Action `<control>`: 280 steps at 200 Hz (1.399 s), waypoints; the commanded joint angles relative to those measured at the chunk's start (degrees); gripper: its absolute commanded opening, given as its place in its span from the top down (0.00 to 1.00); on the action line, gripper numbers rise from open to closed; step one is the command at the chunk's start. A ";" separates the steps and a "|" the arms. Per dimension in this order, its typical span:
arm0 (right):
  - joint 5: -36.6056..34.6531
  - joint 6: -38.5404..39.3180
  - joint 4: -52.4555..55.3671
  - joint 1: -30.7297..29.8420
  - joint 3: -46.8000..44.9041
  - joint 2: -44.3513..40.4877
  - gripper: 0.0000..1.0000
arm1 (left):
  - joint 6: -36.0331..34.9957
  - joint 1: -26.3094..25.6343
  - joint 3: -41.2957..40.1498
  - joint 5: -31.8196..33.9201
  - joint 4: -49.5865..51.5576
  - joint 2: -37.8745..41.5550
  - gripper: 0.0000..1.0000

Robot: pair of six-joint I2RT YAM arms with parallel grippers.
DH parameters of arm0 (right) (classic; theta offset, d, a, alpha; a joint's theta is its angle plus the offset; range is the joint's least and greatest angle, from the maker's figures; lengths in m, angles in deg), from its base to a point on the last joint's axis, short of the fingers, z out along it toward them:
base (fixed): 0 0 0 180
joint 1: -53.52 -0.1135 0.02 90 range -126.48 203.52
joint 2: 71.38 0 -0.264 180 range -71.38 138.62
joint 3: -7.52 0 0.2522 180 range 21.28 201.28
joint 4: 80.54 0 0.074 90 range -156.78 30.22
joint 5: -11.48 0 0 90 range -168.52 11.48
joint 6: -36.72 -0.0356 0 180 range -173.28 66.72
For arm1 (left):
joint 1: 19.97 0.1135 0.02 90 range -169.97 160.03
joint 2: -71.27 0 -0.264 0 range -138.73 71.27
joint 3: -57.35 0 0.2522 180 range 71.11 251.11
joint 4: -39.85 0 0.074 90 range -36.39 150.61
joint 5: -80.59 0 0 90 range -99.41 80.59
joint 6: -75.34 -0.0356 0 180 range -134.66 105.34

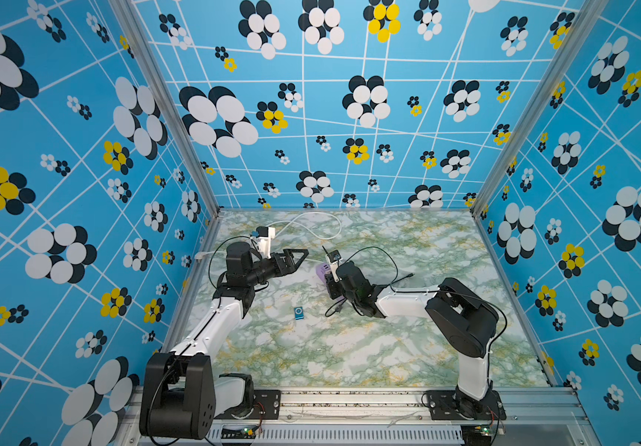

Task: Charge mp3
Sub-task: Insert the plug into the socket, then pick up the charging cable from the center of the board.

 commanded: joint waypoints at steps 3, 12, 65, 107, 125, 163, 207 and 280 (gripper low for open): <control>6.62 -3.19 27.10 -0.59 -7.20 3.64 1.00 | -0.89 -0.27 -1.70 -1.26 0.06 2.46 0.01; 7.88 -7.15 26.57 0.61 -8.42 4.21 1.00 | -0.45 -0.28 -2.56 -1.07 -1.00 2.67 0.01; 2.46 -5.38 29.06 -1.04 -4.11 2.98 0.21 | 0.40 -0.34 -3.25 -0.76 -1.80 3.77 0.01; 9.09 -0.72 36.70 3.22 -1.77 -15.70 0.01 | -1.20 -0.01 -1.83 0.38 2.00 6.26 0.01; 10.78 2.44 41.44 4.58 -2.59 -24.48 0.01 | -2.25 0.21 -1.29 0.95 4.51 7.51 0.01; -5.42 -20.32 44.65 13.76 -13.56 -45.67 0.01 | -4.87 -0.01 -1.78 3.19 12.37 10.14 0.01; 19.12 -33.86 57.58 36.28 -8.54 -32.22 0.85 | -0.75 -0.88 -4.31 12.22 18.24 10.82 0.00; 6.16 -42.24 70.88 37.24 25.71 2.77 0.41 | -0.56 -1.06 -4.30 22.02 33.37 11.94 0.00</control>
